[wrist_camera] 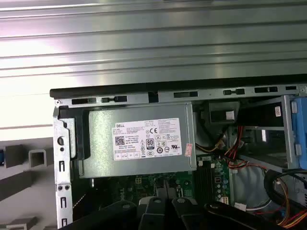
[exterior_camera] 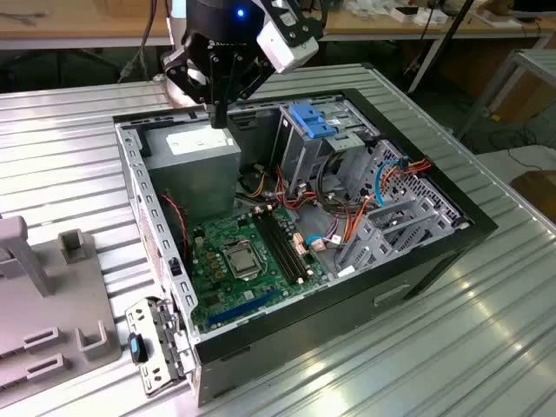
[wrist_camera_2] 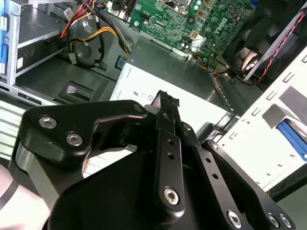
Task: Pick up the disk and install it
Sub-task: 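Reach for the disk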
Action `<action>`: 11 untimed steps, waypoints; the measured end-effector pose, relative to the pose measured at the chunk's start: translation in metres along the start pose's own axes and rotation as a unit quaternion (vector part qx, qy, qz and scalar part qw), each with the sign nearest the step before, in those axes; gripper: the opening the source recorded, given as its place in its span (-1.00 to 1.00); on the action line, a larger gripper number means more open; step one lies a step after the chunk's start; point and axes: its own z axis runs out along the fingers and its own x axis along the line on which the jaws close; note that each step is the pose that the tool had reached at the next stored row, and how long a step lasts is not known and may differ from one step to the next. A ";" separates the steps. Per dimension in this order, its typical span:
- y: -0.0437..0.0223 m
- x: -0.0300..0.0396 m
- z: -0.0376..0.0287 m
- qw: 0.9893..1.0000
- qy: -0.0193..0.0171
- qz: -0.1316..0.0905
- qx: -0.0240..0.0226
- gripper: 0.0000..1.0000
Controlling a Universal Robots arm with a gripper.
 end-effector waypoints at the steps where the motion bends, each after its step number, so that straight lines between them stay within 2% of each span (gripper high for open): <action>1: -0.0002 0.0022 0.0000 1.000 0.000 0.000 0.000 -0.79; 11: -0.0011 0.0146 -0.0004 1.000 0.000 0.000 0.000 -0.79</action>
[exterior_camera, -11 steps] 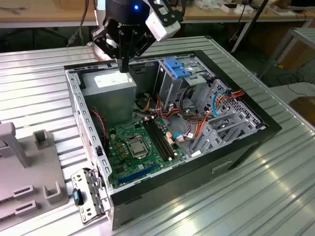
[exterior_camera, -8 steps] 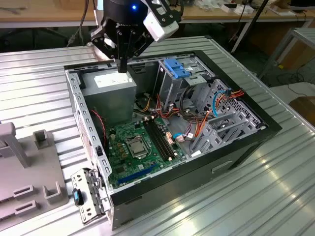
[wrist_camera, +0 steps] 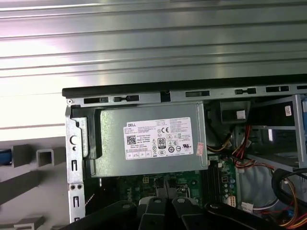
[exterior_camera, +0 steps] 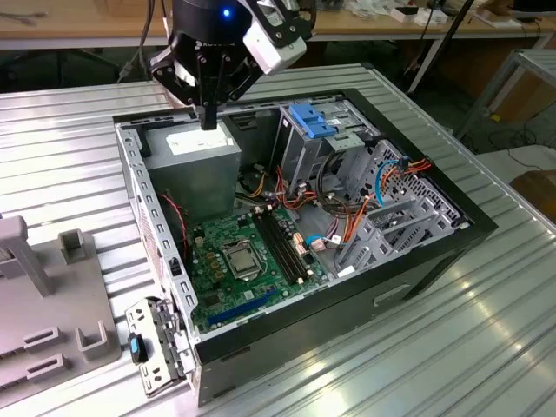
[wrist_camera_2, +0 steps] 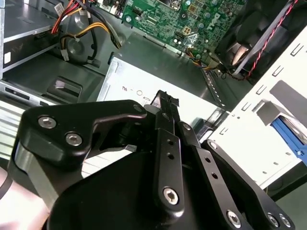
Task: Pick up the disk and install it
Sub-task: 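Reach for the disk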
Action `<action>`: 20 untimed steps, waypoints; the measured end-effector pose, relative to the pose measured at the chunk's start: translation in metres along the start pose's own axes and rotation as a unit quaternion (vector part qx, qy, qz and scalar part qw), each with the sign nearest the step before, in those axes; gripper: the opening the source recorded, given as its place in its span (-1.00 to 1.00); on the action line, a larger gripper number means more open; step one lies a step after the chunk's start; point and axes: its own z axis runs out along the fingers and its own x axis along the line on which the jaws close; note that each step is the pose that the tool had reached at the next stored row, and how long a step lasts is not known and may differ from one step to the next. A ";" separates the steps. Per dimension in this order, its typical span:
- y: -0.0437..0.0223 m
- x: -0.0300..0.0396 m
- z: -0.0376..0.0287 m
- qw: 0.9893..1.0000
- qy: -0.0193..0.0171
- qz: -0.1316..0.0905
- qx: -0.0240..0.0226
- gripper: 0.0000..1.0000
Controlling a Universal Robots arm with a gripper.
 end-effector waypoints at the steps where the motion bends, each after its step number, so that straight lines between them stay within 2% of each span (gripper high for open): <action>1: -0.0001 0.0011 0.0000 1.000 0.000 0.000 0.000 -0.79; 10: -0.0011 0.0143 -0.0004 1.000 0.000 0.000 0.000 -0.79; 15: -0.0021 0.0282 -0.0008 1.000 0.000 0.000 0.000 -0.79; 17: -0.0023 0.0310 -0.0009 1.000 0.000 0.000 0.000 -0.79; 20: -0.0029 0.0388 -0.0011 1.000 0.000 0.000 0.000 -0.79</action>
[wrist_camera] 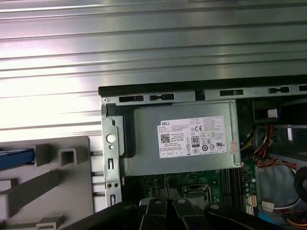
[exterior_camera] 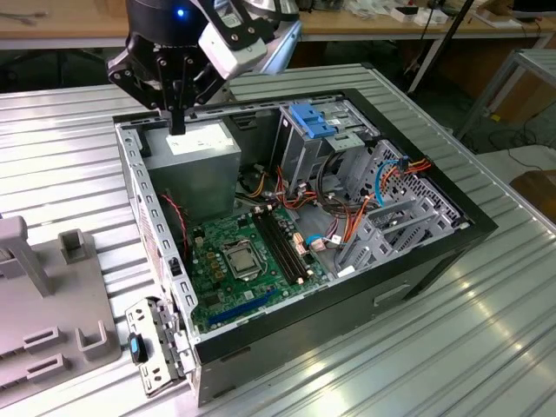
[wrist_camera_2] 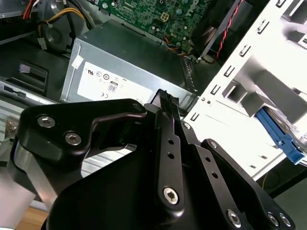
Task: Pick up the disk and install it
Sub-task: 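Reach for the disk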
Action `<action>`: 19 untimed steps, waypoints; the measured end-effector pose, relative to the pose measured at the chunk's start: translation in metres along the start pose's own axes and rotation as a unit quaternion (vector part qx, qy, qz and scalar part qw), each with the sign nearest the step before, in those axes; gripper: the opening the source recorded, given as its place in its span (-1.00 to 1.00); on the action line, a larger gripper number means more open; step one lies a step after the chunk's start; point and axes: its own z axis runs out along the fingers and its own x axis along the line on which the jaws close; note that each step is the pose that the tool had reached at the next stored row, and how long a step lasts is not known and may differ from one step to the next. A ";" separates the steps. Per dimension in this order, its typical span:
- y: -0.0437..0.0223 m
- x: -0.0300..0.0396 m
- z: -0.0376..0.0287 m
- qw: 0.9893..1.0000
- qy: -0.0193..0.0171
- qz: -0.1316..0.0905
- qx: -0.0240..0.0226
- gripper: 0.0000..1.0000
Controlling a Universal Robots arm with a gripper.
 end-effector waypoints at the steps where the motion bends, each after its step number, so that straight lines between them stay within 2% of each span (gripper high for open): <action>1: -0.0002 0.0020 -0.0001 1.000 0.000 0.000 0.000 -0.79; 10: -0.0012 0.0155 -0.0004 1.000 0.000 0.000 0.000 -0.79; 19: -0.0020 0.0261 -0.0007 1.000 0.000 0.000 0.000 -0.79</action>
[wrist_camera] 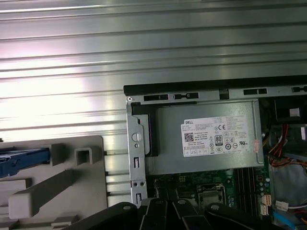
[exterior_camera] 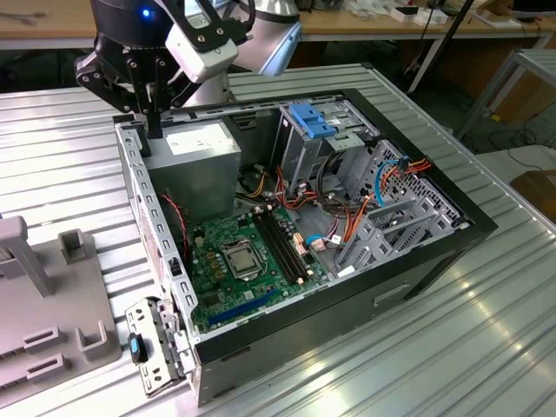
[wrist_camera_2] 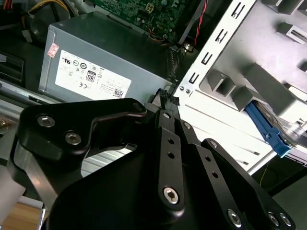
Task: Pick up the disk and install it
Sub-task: 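Reach for the disk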
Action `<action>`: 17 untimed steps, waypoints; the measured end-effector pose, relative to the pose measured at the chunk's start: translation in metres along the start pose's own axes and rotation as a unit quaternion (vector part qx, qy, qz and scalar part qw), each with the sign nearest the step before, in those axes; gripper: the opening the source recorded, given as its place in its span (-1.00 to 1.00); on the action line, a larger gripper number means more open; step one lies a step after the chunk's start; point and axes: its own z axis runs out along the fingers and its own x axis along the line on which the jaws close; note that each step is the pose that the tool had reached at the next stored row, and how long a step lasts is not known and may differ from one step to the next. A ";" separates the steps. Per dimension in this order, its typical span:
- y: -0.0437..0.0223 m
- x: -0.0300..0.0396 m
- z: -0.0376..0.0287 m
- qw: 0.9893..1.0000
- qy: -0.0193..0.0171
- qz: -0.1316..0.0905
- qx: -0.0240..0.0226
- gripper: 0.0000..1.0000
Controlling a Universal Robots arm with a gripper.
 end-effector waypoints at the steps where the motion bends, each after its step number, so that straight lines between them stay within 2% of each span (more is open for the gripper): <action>1: -0.0001 0.0014 -0.0001 1.000 0.000 0.000 0.000 -0.79; 13: -0.0015 0.0189 -0.0005 1.000 0.000 0.000 0.000 -0.79; 17: -0.0021 0.0275 -0.0008 1.000 0.000 0.000 0.000 -0.79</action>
